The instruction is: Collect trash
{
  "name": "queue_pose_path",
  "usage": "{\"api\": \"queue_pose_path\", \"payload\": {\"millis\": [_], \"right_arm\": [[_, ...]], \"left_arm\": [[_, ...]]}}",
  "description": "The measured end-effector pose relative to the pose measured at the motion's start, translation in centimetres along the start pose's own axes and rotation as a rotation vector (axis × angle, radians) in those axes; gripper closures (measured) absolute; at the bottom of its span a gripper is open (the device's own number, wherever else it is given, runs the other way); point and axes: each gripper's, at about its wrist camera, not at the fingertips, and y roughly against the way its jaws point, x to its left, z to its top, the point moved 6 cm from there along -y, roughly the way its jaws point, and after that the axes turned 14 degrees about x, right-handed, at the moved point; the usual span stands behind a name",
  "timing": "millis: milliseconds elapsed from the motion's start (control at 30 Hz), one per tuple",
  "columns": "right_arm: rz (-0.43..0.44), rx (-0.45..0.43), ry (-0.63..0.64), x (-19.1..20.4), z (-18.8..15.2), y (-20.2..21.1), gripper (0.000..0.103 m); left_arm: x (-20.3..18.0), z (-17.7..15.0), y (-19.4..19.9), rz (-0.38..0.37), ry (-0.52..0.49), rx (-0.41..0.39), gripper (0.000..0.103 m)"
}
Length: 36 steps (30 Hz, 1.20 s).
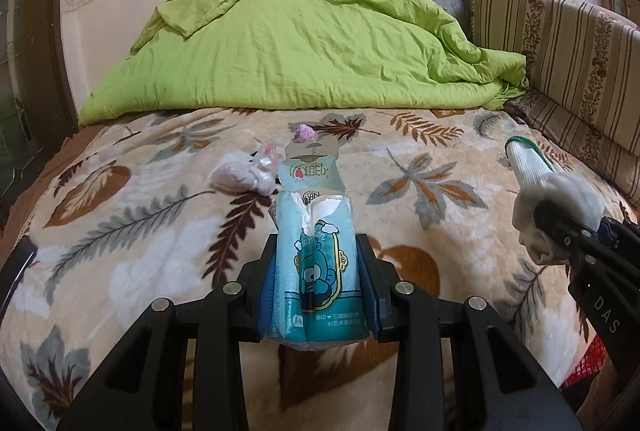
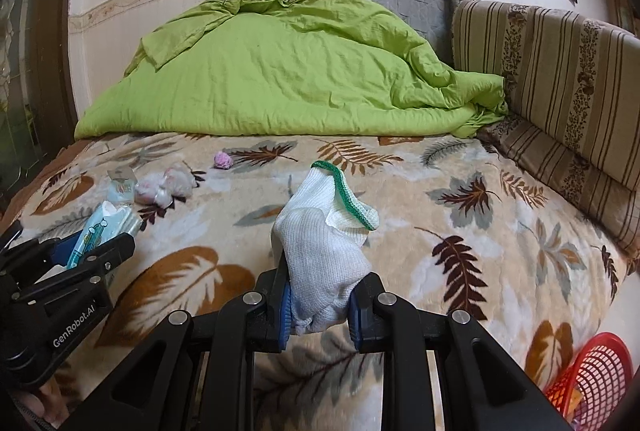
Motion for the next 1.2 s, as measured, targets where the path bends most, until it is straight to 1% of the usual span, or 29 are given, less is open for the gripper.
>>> {"api": "queue_pose_path", "payload": {"millis": [167, 333, 433, 500, 567, 667, 700, 767, 800, 833, 900, 967, 1033, 1100, 1167, 1200], "right_arm": [[0.016, 0.004, -0.011, 0.1, -0.8, 0.7, 0.079], [0.083, 0.040, -0.041, -0.4, -2.1, 2.0, 0.079], [0.129, 0.058, -0.068, -1.6, -3.1, 3.5, 0.079], [0.130, 0.053, -0.079, -2.8, -3.6, 4.9, 0.079], [0.113, 0.047, -0.092, -4.8, -4.2, 6.5, 0.079], [0.083, 0.045, -0.139, -9.2, -5.7, 8.8, 0.079], [0.063, 0.053, -0.172, -11.6, -6.5, 9.8, 0.079], [0.037, 0.063, -0.224, -14.9, -7.7, 10.9, 0.079], [0.019, 0.067, -0.258, -16.9, -8.5, 11.6, 0.079], [0.002, 0.076, -0.293, -19.0, -9.3, 12.4, 0.079], [-0.017, 0.088, -0.344, -22.1, -10.7, 13.5, 0.079], [-0.057, 0.087, -0.390, -25.0, -12.0, 14.8, 0.079], [-0.097, 0.086, -0.423, -27.5, -13.2, 15.8, 0.079], [-0.114, 0.088, -0.451, -29.1, -14.0, 16.3, 0.079], [-0.114, 0.096, -0.476, -30.5, -14.6, 16.3, 0.079], [-0.115, 0.100, -0.485, -31.1, -14.9, 16.2, 0.078]], "left_arm": [[0.2, -1.1, 1.2, 0.007, -0.008, -0.004, 0.069], [-0.3, -1.9, 2.5, -0.006, -0.022, 0.000, 0.069], [-1.4, -2.3, 3.4, -0.040, -0.047, 0.003, 0.069], [-2.7, -2.4, 4.1, -0.070, -0.074, 0.003, 0.069], [-4.3, -2.6, 4.8, -0.103, -0.108, 0.003, 0.069], [-8.1, -2.8, 6.2, -0.180, -0.186, 0.006, 0.068], [-9.6, -2.9, 6.8, -0.208, -0.217, 0.002, 0.068], [-12.5, -3.1, 7.9, -0.255, -0.276, -0.003, 0.068], [-14.6, -3.2, 8.5, -0.292, -0.317, -0.001, 0.068], [-15.8, -3.4, 8.9, -0.316, -0.338, 0.003, 0.068], [-19.5, -3.8, 9.5, -0.394, -0.399, 0.030, 0.068], [-22.8, -4.4, 9.9, -0.471, -0.443, 0.070, 0.068], [-26.5, -5.1, 10.0, -0.549, -0.489, 0.125, 0.068], [-29.9, -6.0, 10.3, -0.612, -0.528, 0.166, 0.068], [-33.1, -6.8, 10.5, -0.660, -0.569, 0.195, 0.067], [-34.2, -7.1, 10.4, -0.670, -0.584, 0.206, 0.067]]}}
